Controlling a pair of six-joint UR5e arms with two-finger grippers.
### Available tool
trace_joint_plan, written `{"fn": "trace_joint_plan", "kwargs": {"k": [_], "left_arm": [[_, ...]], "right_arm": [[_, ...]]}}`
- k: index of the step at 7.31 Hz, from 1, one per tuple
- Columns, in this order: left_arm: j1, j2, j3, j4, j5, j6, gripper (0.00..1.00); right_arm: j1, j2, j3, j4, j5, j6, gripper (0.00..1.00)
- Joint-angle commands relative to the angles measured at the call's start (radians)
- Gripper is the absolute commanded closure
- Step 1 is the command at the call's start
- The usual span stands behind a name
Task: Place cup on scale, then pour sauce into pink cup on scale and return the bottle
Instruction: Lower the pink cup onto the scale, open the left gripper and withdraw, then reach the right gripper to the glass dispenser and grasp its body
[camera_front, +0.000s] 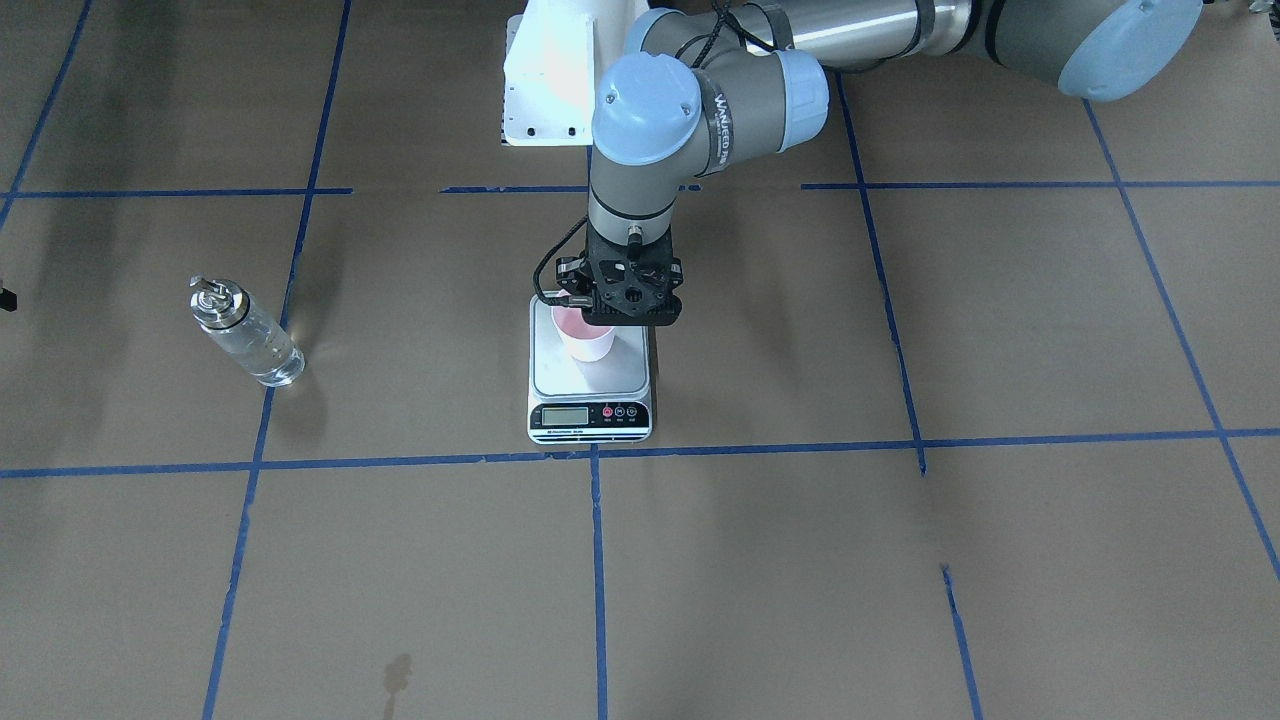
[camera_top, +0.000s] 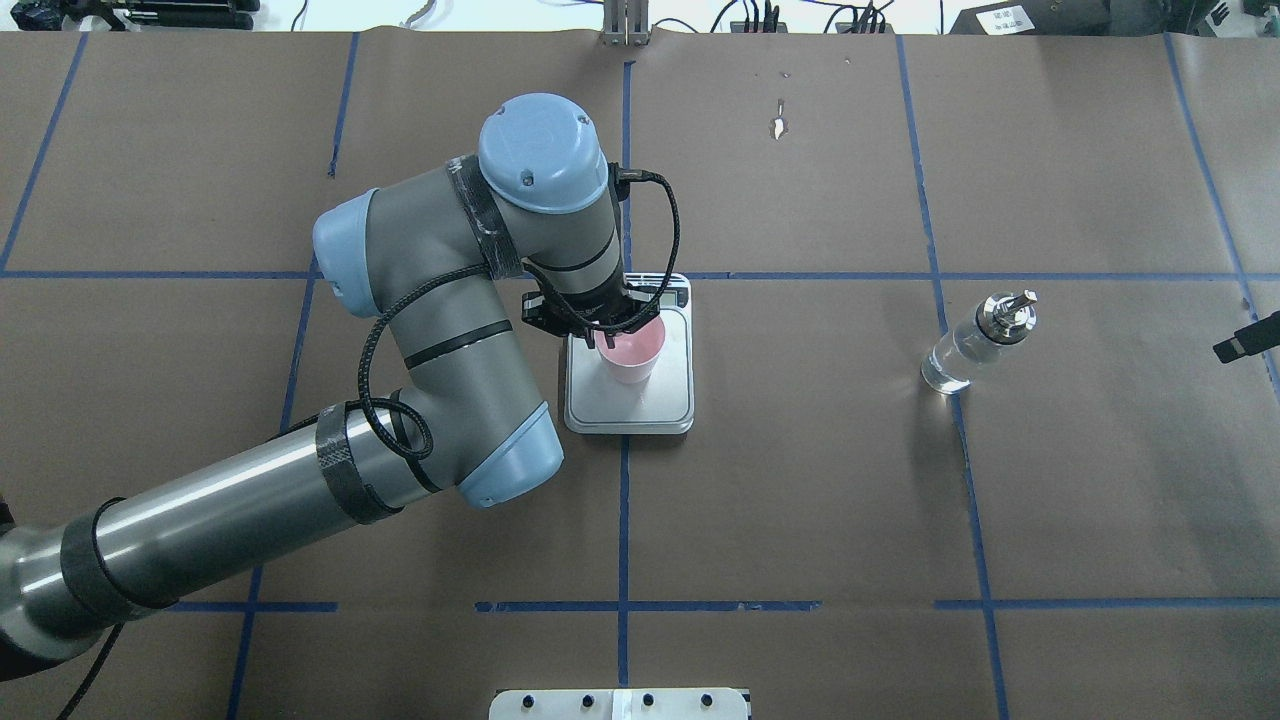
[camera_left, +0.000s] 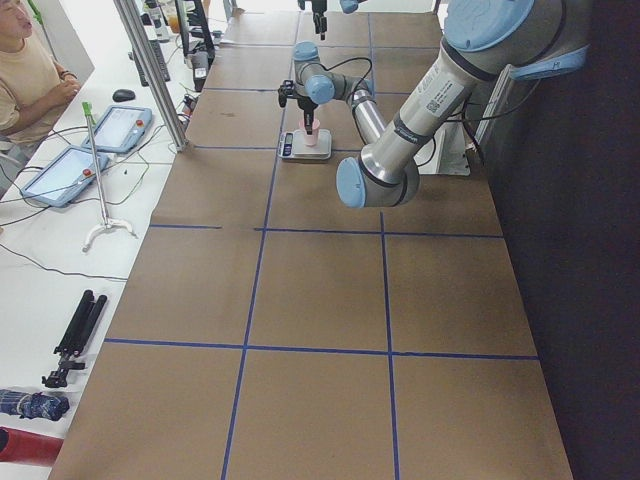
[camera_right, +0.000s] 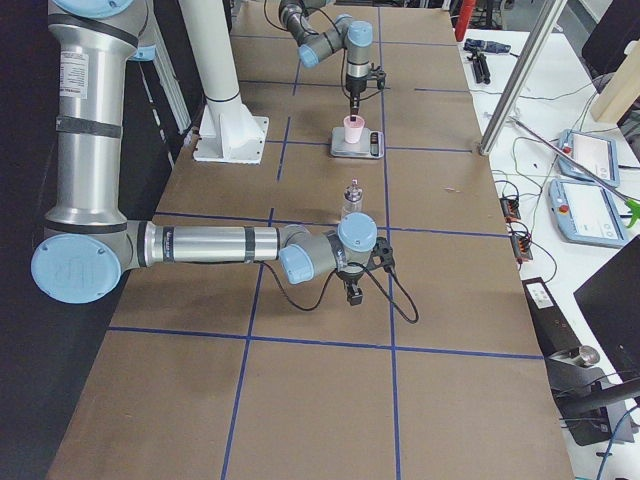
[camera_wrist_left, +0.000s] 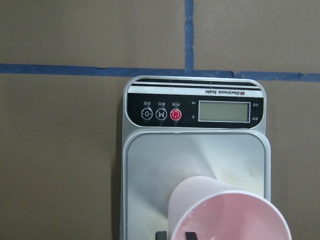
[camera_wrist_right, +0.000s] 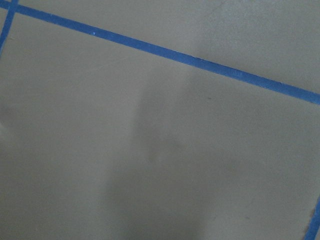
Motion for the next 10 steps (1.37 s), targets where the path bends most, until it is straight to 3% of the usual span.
{"fn": "trace_joint_plan", "kwargs": {"k": [1,3,5,6,7,8,9,10], "left_arm": [[-0.009,0.015,-0.071,0.014,0.002,0.001,0.53],[-0.053,0.169,-0.263,0.016,0.002,0.004,0.45],[-0.104,0.306,-0.442,0.014,0.002,0.010,0.45],[-0.127,0.336,-0.482,0.013,0.001,0.012,0.45],[-0.145,0.342,-0.488,0.013,0.001,0.012,0.45],[-0.161,0.344,-0.487,0.013,0.001,0.012,0.45],[-0.167,0.344,-0.484,0.013,0.001,0.012,0.45],[-0.167,0.342,-0.482,0.013,-0.001,0.012,0.45]], "right_arm": [[0.000,0.000,0.001,0.000,0.000,0.000,0.00],[-0.012,0.026,0.012,0.003,-0.001,0.102,0.00],[-0.047,0.020,0.116,0.033,0.000,0.255,0.00],[-0.081,0.009,0.147,0.198,-0.007,0.426,0.00],[-0.153,-0.030,0.147,0.424,-0.073,0.647,0.00],[-0.272,-0.073,0.149,0.630,-0.237,0.770,0.00],[-0.343,-0.089,0.152,0.696,-0.315,0.805,0.00],[-0.356,-0.100,0.176,0.698,-0.319,0.804,0.00]]}}
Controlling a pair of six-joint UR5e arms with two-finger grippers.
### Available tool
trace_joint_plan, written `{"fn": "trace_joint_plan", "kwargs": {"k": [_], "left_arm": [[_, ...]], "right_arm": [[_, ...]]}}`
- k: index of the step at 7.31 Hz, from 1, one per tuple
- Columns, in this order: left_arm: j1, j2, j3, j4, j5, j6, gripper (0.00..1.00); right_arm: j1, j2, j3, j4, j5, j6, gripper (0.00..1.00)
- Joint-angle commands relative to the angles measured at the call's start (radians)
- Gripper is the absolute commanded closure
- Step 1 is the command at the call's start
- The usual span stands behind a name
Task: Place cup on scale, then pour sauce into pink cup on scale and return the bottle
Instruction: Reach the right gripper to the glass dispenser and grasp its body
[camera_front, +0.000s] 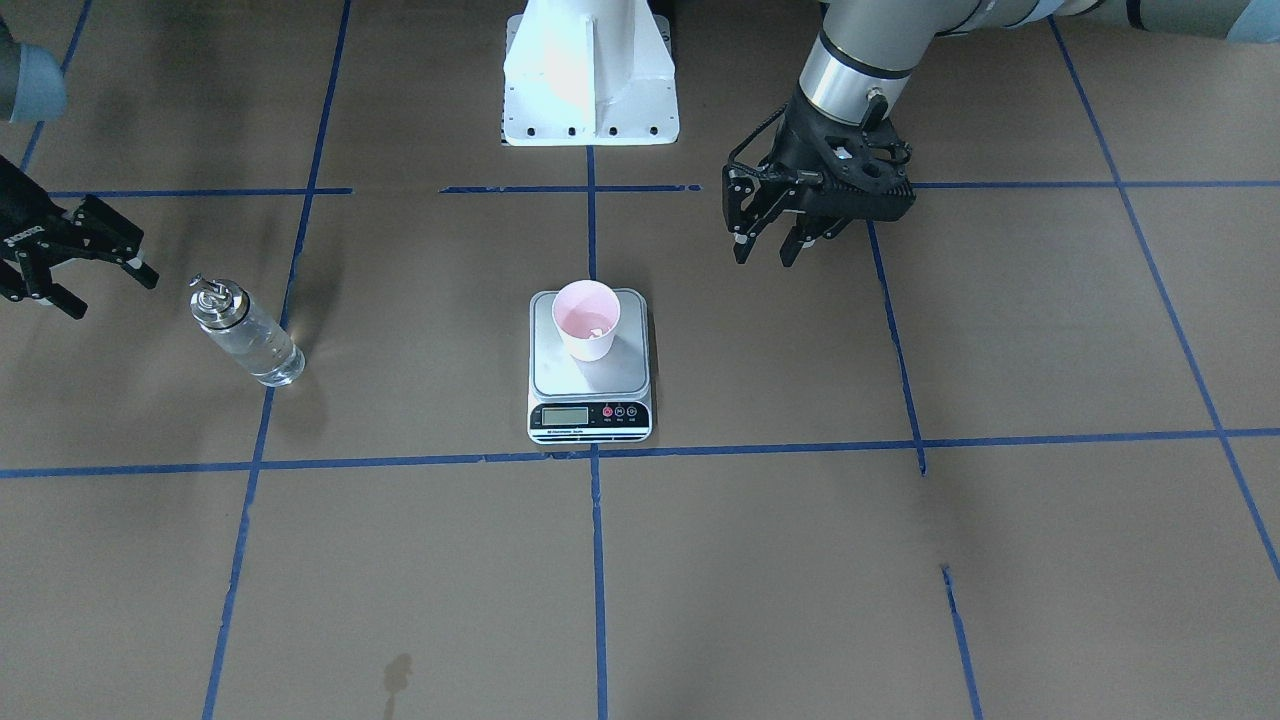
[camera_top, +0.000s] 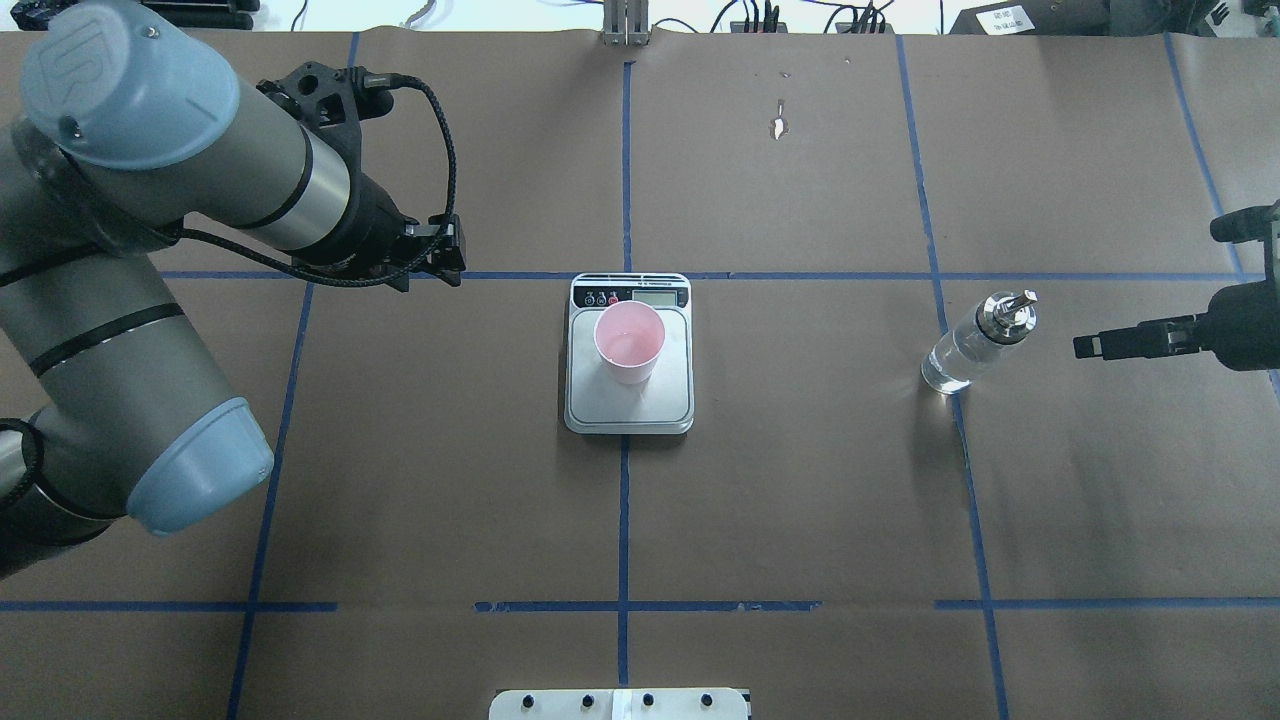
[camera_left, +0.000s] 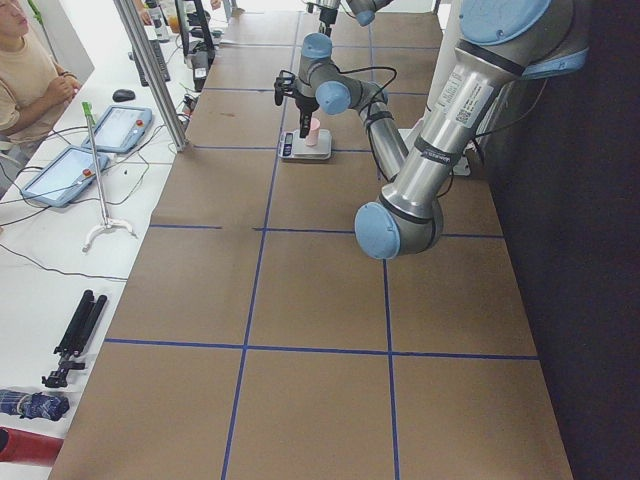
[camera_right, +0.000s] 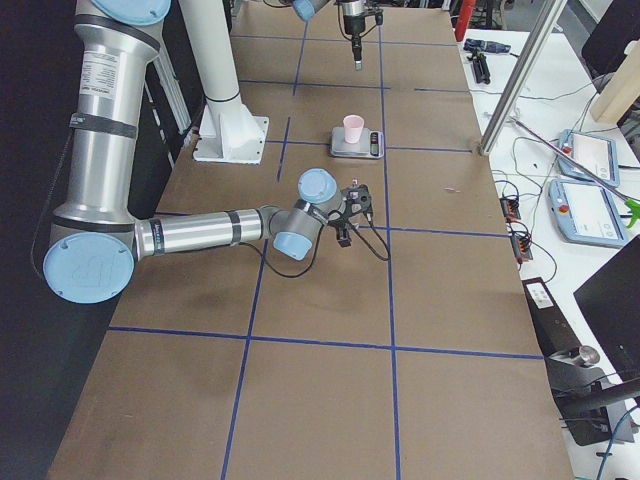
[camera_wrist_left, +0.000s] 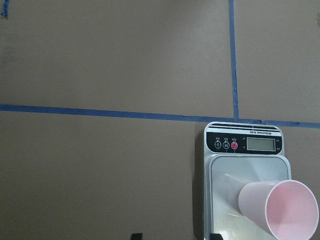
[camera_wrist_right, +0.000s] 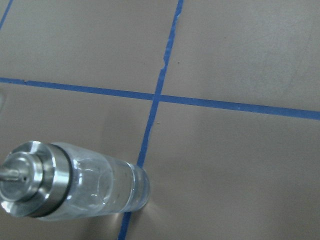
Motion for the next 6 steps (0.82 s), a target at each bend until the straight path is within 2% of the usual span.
{"fn": "trace_joint_plan", "kwargs": {"k": [1,2,3,4,5,6], "left_arm": [[-0.005,0.000,0.001,0.000,0.000,0.000,0.45],[-0.006,0.000,0.001,0.000,-0.001,-0.001,0.45],[-0.008,0.000,0.001,0.000,0.000,-0.001,0.45],[-0.011,0.000,0.001,0.000,0.000,-0.001,0.45],[-0.020,0.000,-0.002,0.000,-0.001,-0.001,0.44],[-0.022,-0.001,-0.002,0.000,0.000,-0.001,0.44]], "right_arm": [[-0.062,-0.043,0.075,0.059,-0.050,0.026,0.00],[-0.101,-0.052,0.120,0.063,-0.100,0.025,0.00],[-0.249,-0.057,0.137,0.064,-0.326,0.026,0.00],[-0.375,-0.092,0.140,0.062,-0.515,0.035,0.00],[-0.392,-0.124,0.160,0.062,-0.536,0.051,0.00],[-0.427,-0.159,0.175,0.062,-0.616,0.109,0.00]]}}
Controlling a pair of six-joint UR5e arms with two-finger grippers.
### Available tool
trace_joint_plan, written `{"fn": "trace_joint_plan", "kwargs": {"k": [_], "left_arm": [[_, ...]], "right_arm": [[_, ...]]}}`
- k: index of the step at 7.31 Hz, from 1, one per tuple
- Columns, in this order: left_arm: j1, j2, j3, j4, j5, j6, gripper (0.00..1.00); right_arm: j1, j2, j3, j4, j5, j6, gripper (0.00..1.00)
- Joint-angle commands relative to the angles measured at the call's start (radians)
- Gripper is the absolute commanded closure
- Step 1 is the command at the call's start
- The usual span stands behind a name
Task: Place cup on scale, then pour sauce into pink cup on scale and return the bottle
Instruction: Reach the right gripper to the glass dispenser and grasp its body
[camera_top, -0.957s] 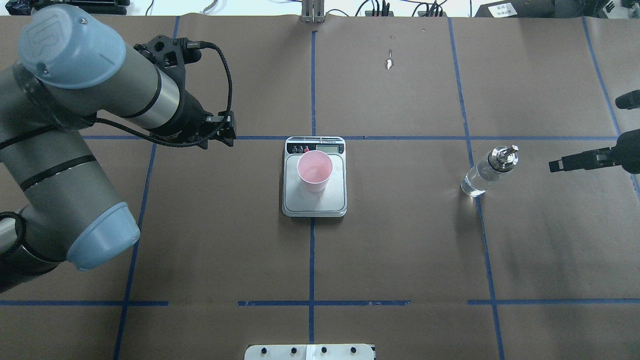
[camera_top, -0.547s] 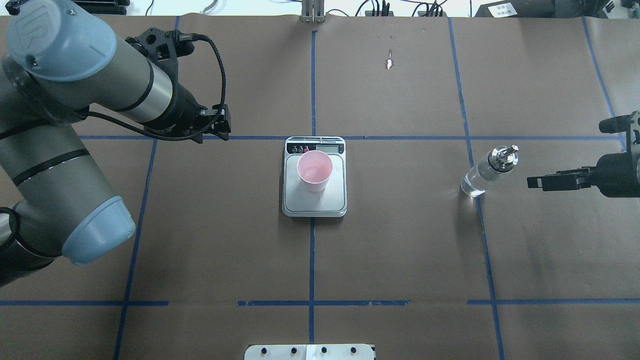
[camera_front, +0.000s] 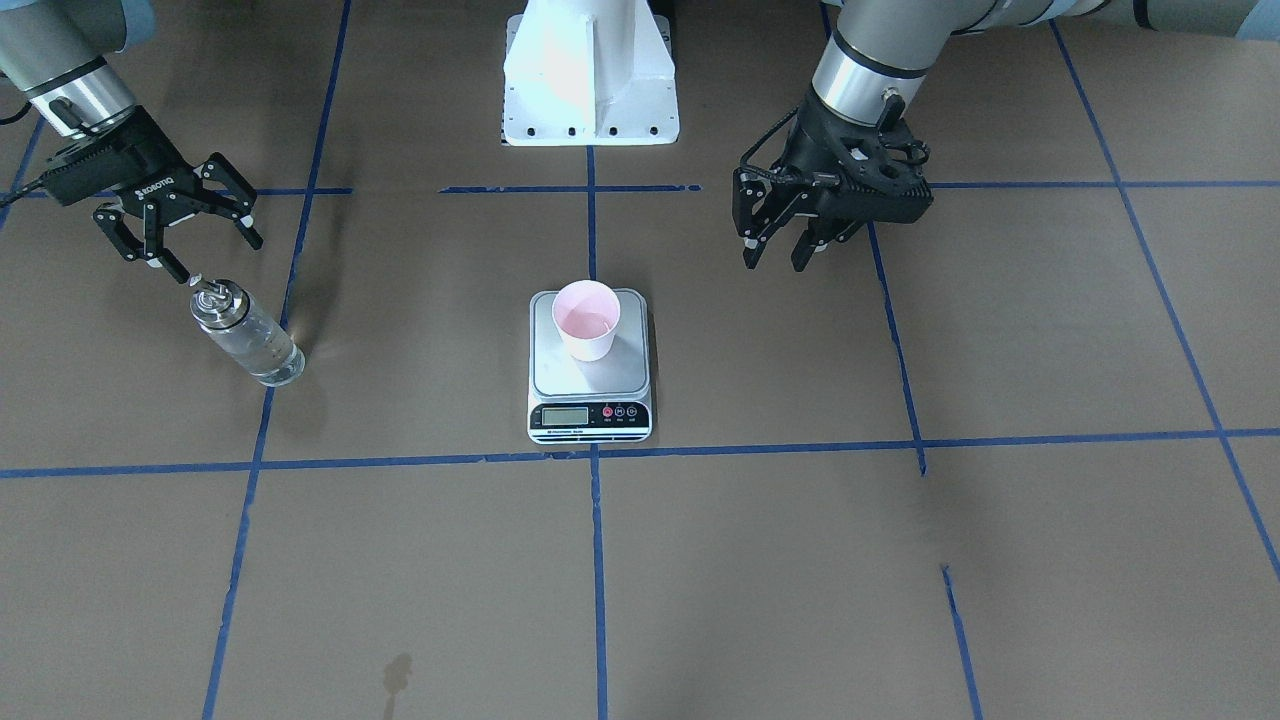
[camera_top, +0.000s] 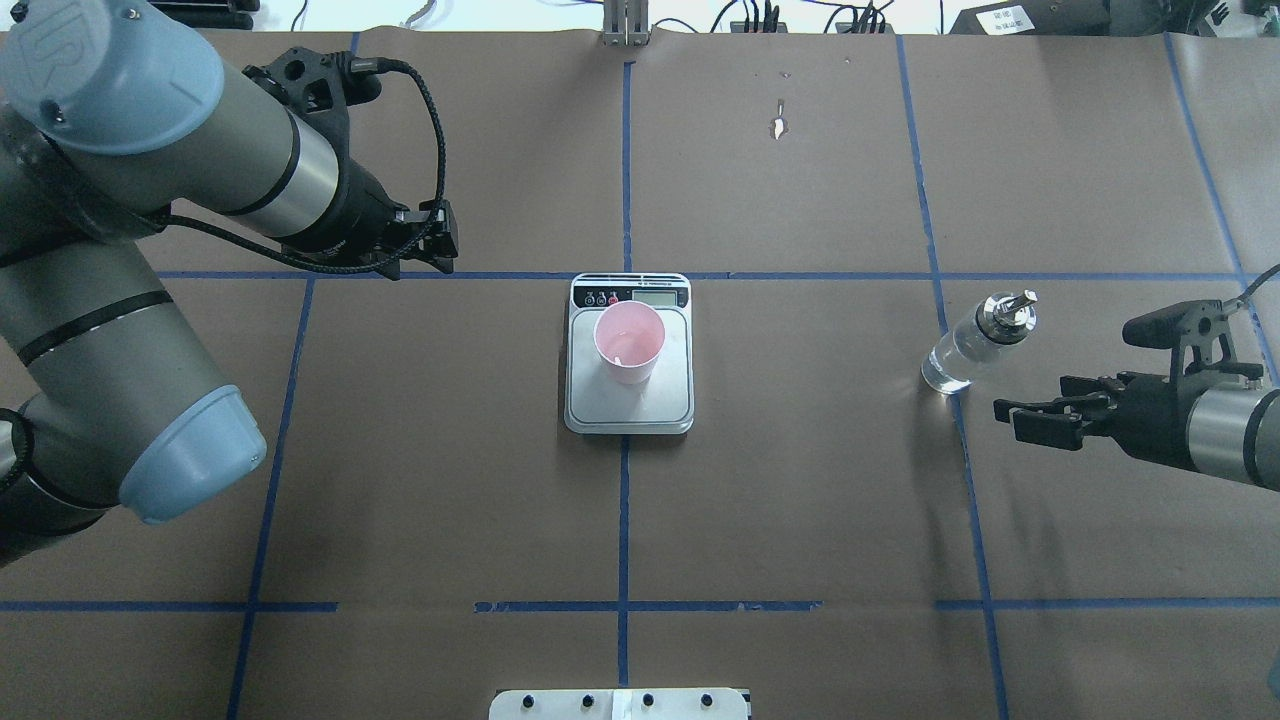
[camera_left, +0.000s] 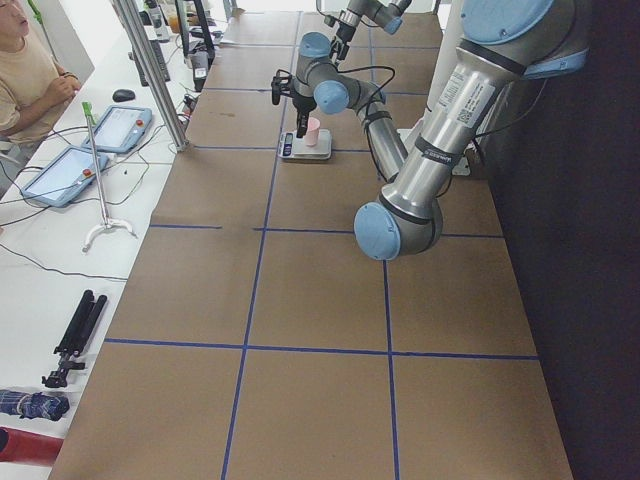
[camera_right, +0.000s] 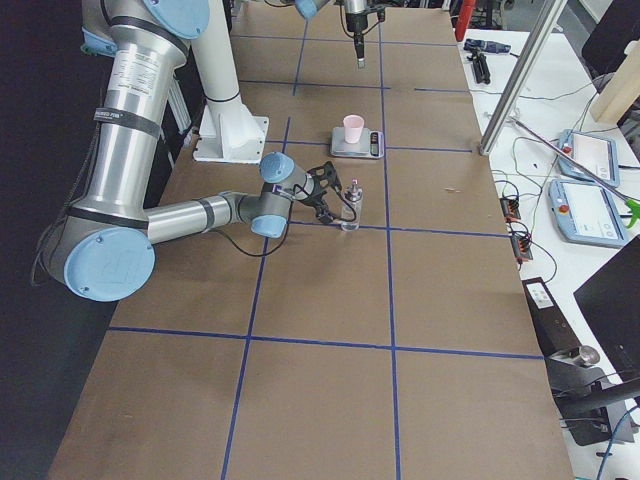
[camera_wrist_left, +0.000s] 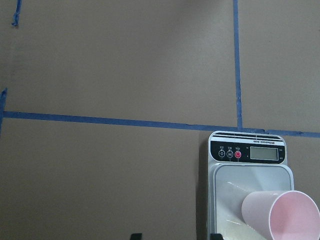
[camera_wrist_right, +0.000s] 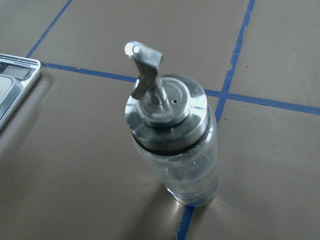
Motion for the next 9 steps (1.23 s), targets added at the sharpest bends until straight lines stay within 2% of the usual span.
{"fn": "trace_joint_plan", "kwargs": {"k": [1,3,5,6,7,9], "left_arm": [[-0.003,-0.001,-0.001,0.002,0.001,-0.002,0.43],[-0.009,-0.001,-0.001,0.000,0.001,-0.002,0.43],[-0.012,-0.001,0.003,0.000,0.001,-0.002,0.42],[-0.012,0.000,0.003,0.000,0.001,-0.002,0.42],[-0.012,0.000,0.007,0.000,0.001,-0.002,0.42],[-0.012,0.002,0.007,0.000,0.001,0.000,0.42]], "right_arm": [[-0.106,-0.050,0.020,-0.002,-0.207,0.070,0.00],[-0.222,-0.044,0.020,-0.018,-0.463,0.147,0.00],[-0.299,-0.022,0.020,-0.063,-0.625,0.149,0.00],[-0.329,-0.011,0.015,-0.090,-0.676,0.149,0.00],[-0.330,0.049,0.014,-0.156,-0.711,0.149,0.00],[-0.333,0.068,-0.003,-0.178,-0.779,0.147,0.00]]}}
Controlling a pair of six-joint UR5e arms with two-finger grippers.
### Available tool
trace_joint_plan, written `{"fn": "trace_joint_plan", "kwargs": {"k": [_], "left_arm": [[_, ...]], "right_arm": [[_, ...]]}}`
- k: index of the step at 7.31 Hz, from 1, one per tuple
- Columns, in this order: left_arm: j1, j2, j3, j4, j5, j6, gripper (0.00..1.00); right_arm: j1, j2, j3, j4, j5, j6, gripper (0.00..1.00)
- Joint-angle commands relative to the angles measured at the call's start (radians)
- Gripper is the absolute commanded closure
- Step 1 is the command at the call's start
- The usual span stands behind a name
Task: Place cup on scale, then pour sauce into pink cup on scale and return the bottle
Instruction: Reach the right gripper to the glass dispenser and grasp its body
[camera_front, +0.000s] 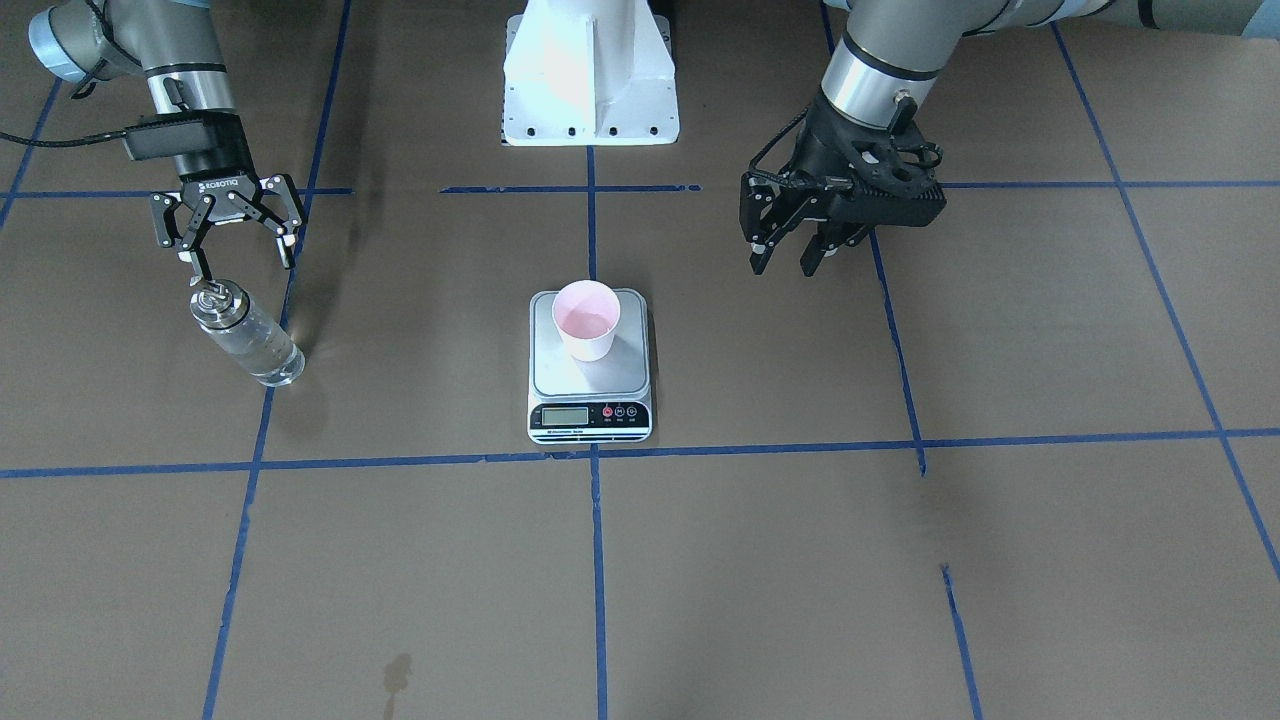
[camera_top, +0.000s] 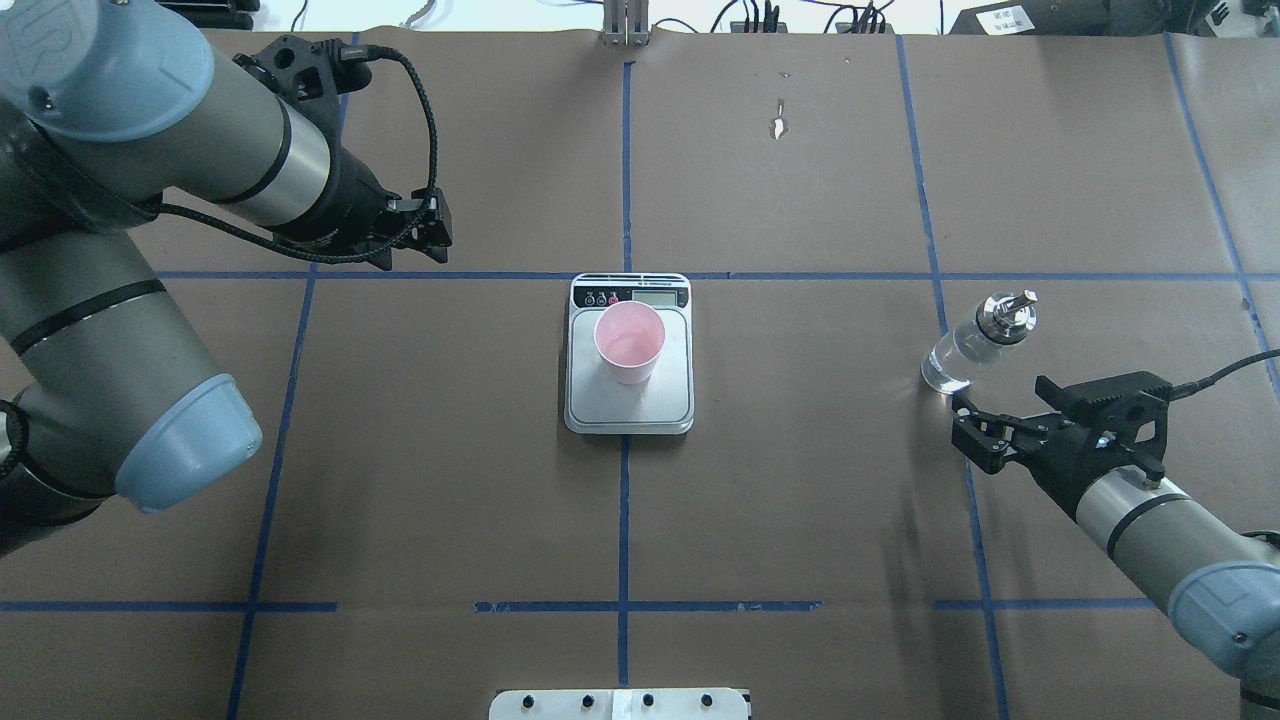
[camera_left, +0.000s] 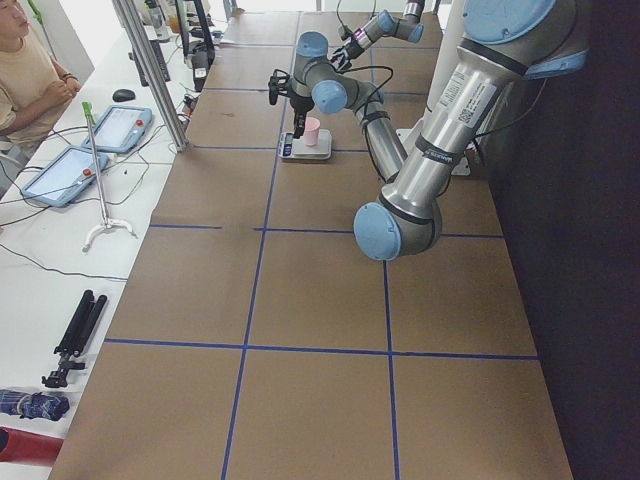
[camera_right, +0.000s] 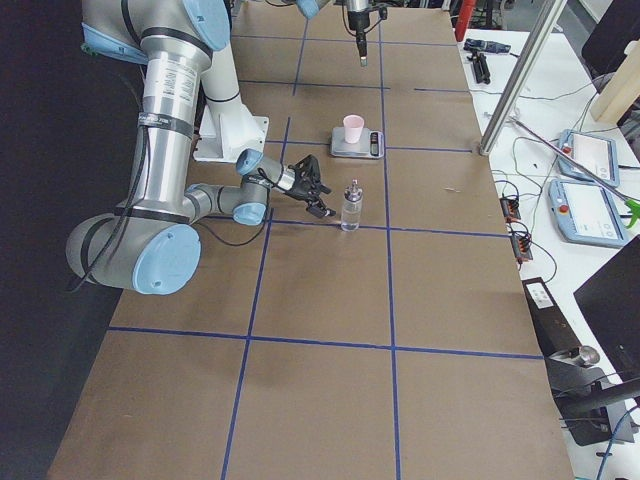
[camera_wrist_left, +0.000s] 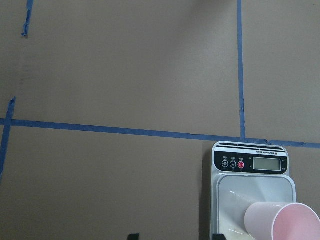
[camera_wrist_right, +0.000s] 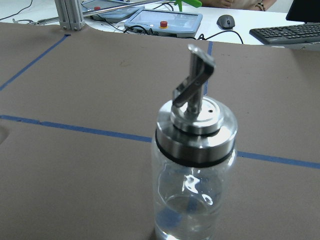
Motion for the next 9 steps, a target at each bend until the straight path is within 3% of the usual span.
{"fn": "trace_joint_plan", "kwargs": {"k": [1,3,6,9], "left_arm": [[0.000,0.000,0.000,0.000,0.000,0.001,0.42],[0.000,0.000,0.000,0.000,0.002,-0.001,0.42],[-0.008,0.000,0.000,0.002,0.002,0.001,0.42],[-0.018,0.000,-0.002,0.002,0.000,0.001,0.42]], "right_arm": [[-0.003,0.034,-0.020,-0.018,-0.070,0.001,0.00],[-0.003,0.079,-0.065,-0.014,-0.128,0.027,0.00],[-0.004,0.168,-0.206,-0.006,-0.193,0.059,0.01],[0.000,0.165,-0.209,-0.006,-0.222,0.058,0.01]]}}
